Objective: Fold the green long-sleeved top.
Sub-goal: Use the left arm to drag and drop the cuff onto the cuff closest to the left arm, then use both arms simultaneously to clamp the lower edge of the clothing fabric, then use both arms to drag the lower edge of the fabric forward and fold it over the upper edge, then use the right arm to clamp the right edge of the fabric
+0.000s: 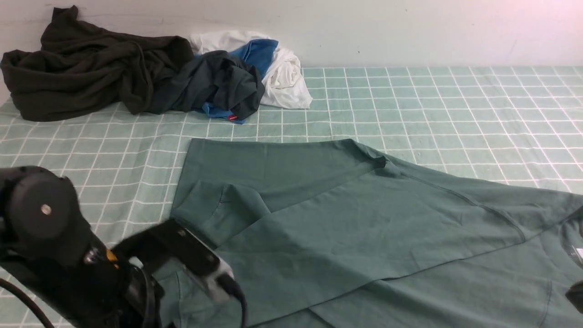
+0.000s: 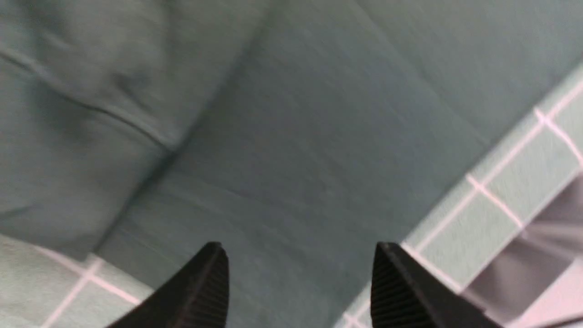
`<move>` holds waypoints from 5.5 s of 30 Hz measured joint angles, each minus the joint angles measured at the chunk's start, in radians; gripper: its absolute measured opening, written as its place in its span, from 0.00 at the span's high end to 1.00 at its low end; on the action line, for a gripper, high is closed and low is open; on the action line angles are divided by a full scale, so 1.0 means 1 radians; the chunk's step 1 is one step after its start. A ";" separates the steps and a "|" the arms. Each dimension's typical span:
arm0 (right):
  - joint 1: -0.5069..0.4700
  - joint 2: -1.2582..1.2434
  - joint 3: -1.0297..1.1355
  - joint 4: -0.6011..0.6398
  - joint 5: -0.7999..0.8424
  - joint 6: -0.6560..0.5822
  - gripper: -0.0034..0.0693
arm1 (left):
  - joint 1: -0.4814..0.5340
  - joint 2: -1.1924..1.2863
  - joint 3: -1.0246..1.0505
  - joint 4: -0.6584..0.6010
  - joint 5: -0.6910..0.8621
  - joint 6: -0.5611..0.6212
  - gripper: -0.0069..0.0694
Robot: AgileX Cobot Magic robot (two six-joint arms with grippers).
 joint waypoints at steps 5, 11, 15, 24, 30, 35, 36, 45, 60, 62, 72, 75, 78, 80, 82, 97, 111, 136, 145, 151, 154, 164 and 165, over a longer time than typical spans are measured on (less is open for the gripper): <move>0.000 0.000 0.000 0.052 -0.037 -0.001 0.97 | -0.243 0.000 0.084 0.158 -0.001 -0.025 0.39; 0.000 0.000 0.000 0.072 -0.064 -0.016 0.97 | -0.347 0.031 0.214 0.219 -0.123 -0.034 0.39; 0.000 0.000 0.000 0.074 -0.068 -0.018 0.97 | -0.351 0.076 0.229 0.238 -0.198 -0.048 0.39; 0.000 0.000 0.000 0.074 -0.071 -0.020 0.97 | -0.354 0.114 0.198 0.313 -0.213 -0.188 0.47; 0.000 0.000 0.000 0.074 -0.071 -0.020 0.97 | -0.354 0.118 0.181 0.325 -0.234 -0.213 0.67; 0.000 0.000 0.000 0.074 -0.074 -0.020 0.97 | -0.354 0.122 0.179 0.325 -0.234 -0.217 0.83; 0.000 0.000 0.000 0.074 -0.074 -0.020 0.97 | -0.354 0.122 0.179 0.325 -0.235 -0.218 0.86; 0.000 0.012 0.000 0.106 -0.062 -0.177 0.95 | -0.354 0.072 0.090 0.333 -0.073 -0.226 0.90; 0.000 0.275 0.288 0.156 -0.308 -0.665 0.26 | -0.258 -0.106 0.076 0.345 0.080 -0.225 0.90; 0.000 0.310 0.319 0.107 -0.356 -0.667 0.24 | -0.258 -0.106 0.076 0.345 0.079 -0.225 0.90; 0.000 0.533 0.372 -0.050 -0.536 -0.609 0.27 | -0.258 -0.106 0.076 0.346 0.054 -0.225 0.90; 0.000 0.552 0.363 -0.050 -0.521 -0.608 0.32 | -0.258 -0.106 0.076 0.346 0.053 -0.225 0.90; 0.001 0.554 0.358 -0.042 -0.512 -0.607 0.39 | -0.258 -0.106 0.076 0.346 0.052 -0.225 0.90; 0.001 0.553 0.358 -0.037 -0.507 -0.606 0.43 | -0.258 -0.106 0.076 0.346 0.052 -0.225 0.90; 0.002 0.544 0.358 -0.038 -0.514 -0.604 0.52 | -0.258 -0.106 0.076 0.346 0.052 -0.225 0.90; 0.002 0.484 0.302 -0.095 -0.453 -0.601 0.93 | -0.257 -0.106 0.071 0.353 0.052 -0.232 0.90; -0.261 0.693 -0.296 -0.029 -0.404 -0.722 0.93 | 0.126 0.182 -0.571 0.488 0.010 -0.240 0.89; -0.385 1.252 -0.799 0.038 -0.529 -0.275 0.50 | 0.252 0.926 -1.183 0.522 -0.104 -0.275 0.52; -0.268 1.275 -0.799 0.325 -0.370 -0.343 0.45 | 0.248 0.862 -1.184 0.522 -0.059 -0.364 0.31; -0.219 1.385 -0.799 0.379 -0.626 -0.321 0.45 | 0.236 0.786 -1.184 0.521 0.042 -0.381 0.51; -0.241 1.402 -0.801 0.345 -0.779 -0.219 0.45 | 0.236 0.759 -1.184 0.521 0.103 -0.385 0.66; -0.389 1.349 -1.038 0.153 -0.440 0.029 0.45 | 0.223 0.698 -1.179 0.402 0.211 -0.365 0.91; -0.410 1.307 -1.077 0.094 -0.300 0.027 0.45 | 0.202 0.690 -1.150 0.355 0.211 -0.339 0.91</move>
